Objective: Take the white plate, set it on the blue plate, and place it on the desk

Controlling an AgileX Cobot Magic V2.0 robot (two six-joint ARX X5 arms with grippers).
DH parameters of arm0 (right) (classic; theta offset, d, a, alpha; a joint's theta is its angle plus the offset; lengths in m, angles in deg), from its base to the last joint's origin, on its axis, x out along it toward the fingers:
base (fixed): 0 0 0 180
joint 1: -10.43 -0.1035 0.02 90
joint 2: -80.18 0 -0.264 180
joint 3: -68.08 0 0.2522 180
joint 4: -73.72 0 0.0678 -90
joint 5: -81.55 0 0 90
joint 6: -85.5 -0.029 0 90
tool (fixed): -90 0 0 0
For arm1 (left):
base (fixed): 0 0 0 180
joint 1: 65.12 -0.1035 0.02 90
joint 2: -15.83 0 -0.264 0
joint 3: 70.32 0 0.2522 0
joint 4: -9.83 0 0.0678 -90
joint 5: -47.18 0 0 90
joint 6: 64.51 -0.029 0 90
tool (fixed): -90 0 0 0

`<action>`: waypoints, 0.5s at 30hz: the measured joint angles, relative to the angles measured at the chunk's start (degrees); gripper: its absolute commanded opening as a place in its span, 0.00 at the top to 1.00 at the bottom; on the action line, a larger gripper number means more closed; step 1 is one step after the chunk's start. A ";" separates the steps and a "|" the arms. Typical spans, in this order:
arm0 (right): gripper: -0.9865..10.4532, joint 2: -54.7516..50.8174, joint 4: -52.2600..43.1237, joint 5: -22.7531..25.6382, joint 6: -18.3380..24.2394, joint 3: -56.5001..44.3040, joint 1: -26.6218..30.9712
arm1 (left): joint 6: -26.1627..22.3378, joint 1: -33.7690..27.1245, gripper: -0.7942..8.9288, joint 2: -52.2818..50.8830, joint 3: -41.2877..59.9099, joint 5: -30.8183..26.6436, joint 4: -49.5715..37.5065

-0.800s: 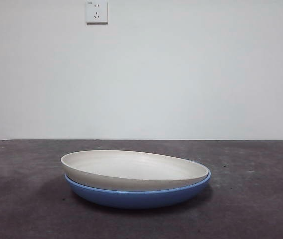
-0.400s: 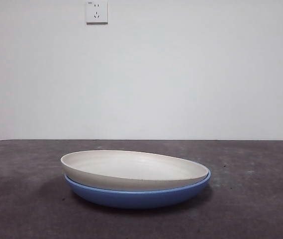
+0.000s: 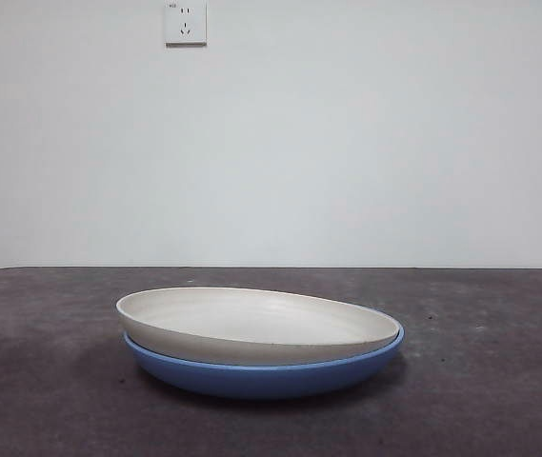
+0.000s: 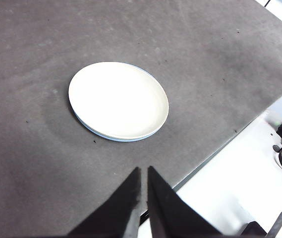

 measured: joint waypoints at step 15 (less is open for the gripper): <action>0.89 0.00 -0.02 0.02 0.00 0.00 0.00 | -0.02 -5.92 0.90 -0.09 1.07 0.04 -1.38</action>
